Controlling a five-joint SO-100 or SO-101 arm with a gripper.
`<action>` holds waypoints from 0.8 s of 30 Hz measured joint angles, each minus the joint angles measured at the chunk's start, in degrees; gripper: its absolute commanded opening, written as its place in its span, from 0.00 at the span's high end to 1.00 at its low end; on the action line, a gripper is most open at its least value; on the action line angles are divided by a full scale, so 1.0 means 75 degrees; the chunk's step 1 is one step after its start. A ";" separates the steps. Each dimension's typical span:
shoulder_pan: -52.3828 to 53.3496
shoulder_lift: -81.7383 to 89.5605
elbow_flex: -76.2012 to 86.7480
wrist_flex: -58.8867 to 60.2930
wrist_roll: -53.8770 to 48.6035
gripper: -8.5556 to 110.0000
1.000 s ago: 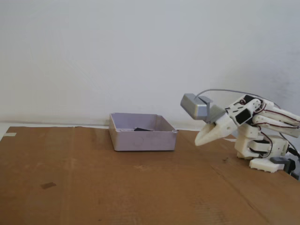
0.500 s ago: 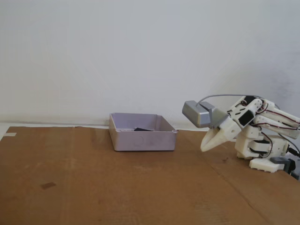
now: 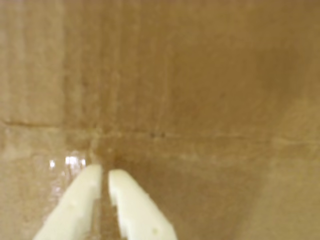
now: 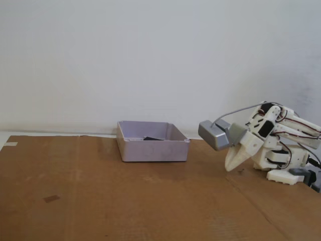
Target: Grasp a block and put it in the box.
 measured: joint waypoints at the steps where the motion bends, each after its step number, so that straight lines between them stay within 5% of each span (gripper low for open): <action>1: 0.0000 0.0035 0.0000 0.0059 0.0000 0.93; 24: -0.0023 0.0141 0.0000 0.0187 0.0035 0.93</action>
